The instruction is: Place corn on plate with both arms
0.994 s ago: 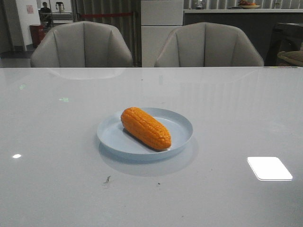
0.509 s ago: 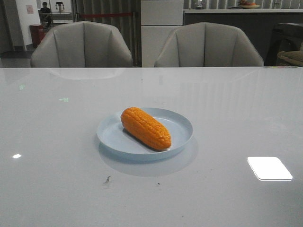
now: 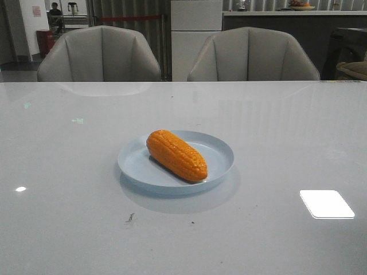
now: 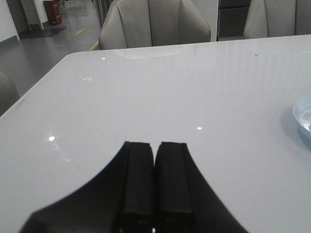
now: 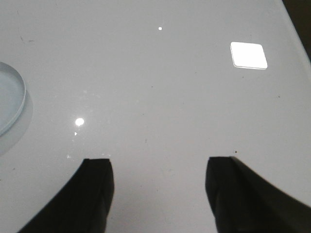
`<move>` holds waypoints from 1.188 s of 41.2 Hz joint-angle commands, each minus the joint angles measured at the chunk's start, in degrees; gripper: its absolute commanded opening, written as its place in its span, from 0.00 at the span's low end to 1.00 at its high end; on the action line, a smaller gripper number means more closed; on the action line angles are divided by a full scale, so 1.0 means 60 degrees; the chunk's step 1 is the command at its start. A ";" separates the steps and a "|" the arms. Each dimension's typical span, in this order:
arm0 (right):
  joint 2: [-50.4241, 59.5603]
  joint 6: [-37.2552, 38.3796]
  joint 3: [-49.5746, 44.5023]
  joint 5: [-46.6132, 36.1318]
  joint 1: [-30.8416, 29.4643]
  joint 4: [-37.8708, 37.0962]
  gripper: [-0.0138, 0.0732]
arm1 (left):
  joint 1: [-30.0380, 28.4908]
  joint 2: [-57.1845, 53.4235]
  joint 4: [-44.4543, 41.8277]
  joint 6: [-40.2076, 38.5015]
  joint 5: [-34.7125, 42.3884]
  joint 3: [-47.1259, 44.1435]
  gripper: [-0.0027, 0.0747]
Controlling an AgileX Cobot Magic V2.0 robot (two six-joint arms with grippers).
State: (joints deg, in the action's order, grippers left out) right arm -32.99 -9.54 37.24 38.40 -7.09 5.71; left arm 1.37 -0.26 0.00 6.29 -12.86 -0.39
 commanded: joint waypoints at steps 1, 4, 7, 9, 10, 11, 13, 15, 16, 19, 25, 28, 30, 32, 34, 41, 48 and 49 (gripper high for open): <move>0.0422 -0.0035 0.0197 -0.0763 0.0051 -0.0085 0.75 | -0.0018 -0.0147 0.0000 -0.0089 0.0754 -0.0349 0.15; 0.0896 -0.0035 -0.0028 -0.1057 0.0148 -0.0200 0.75 | -0.0018 -0.0147 0.0000 -0.0089 0.0754 -0.0349 0.15; 0.1407 -0.0035 -0.0334 -0.1408 0.0396 -0.0190 0.71 | -0.0018 -0.0147 0.0000 -0.0089 0.0754 -0.0349 0.15; 0.1806 -0.0035 -0.0611 -0.1721 0.0615 -0.0133 0.63 | -0.0018 -0.0147 0.0000 -0.0089 0.0754 -0.0349 0.15; 0.2043 -0.0035 -0.0780 -0.1951 0.0715 -0.0121 0.59 | -0.0018 -0.0147 0.0000 -0.0089 0.0754 -0.0349 0.15; 0.2285 -0.0035 -0.0957 -0.2217 0.0852 -0.0113 0.55 | -0.0018 -0.0147 0.0000 -0.0089 0.0754 -0.0349 0.15; 0.2698 -0.0035 -0.1273 -0.2711 0.1092 -0.0102 0.46 | -0.0018 -0.0147 0.0000 -0.0089 0.0754 -0.0349 0.15; 0.3161 -0.0035 -0.1596 -0.3223 0.1375 -0.0102 0.37 | -0.0018 -0.0147 0.0000 -0.0089 0.0754 -0.0349 0.15; 0.3439 -0.0035 -0.1775 -0.3505 0.1480 -0.0102 0.32 | -0.0018 -0.0147 0.0000 -0.0089 0.0754 -0.0349 0.15; 0.4070 -0.0035 -0.2214 -0.4186 0.1664 -0.0102 0.22 | -0.0018 -0.0147 0.0000 -0.0089 0.0754 -0.0349 0.15; 0.4957 -0.0035 -0.3176 -0.5285 0.1672 -0.0102 0.18 | -0.0018 -0.0147 0.0000 -0.0089 0.0754 -0.0349 0.15; 0.5275 -0.0035 -0.3792 -0.5876 0.1672 -0.0102 0.18 | -0.0018 -0.0147 0.0000 -0.0089 0.0754 -0.0349 0.15; 0.5413 -0.0035 -0.4189 -0.6208 0.1672 -0.0102 0.18 | -0.0018 -0.0147 0.0000 -0.0089 0.0754 -0.0349 0.15; 0.5484 -0.0035 -0.4631 -0.6548 0.1672 -0.0102 0.18 | -0.0018 -0.0147 0.0000 -0.0089 0.0754 -0.0349 0.15; 0.5484 -0.0035 -0.4996 -0.6772 0.1672 -0.0102 0.18 | -0.0018 -0.0147 0.0000 -0.0089 0.0754 -0.0349 0.15; 0.5484 -0.0035 -0.6263 -0.7118 0.1672 -0.0102 0.18 | -0.0018 -0.0147 0.0000 -0.0089 0.0754 -0.0349 0.15; 0.5837 -0.0035 -0.6274 -0.6080 0.1672 -0.0102 0.18 | -0.0018 -0.0147 0.0000 -0.0089 0.0754 -0.0349 0.15; 0.5825 -0.0035 -0.6274 -0.6069 0.1672 -0.0102 0.18 | -0.0018 -0.0147 0.0000 -0.0089 0.0746 -0.0349 0.15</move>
State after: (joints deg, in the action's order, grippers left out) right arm 0.52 -9.54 -1.66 5.80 2.88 4.83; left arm 1.37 -0.26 0.00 6.29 -12.86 -0.39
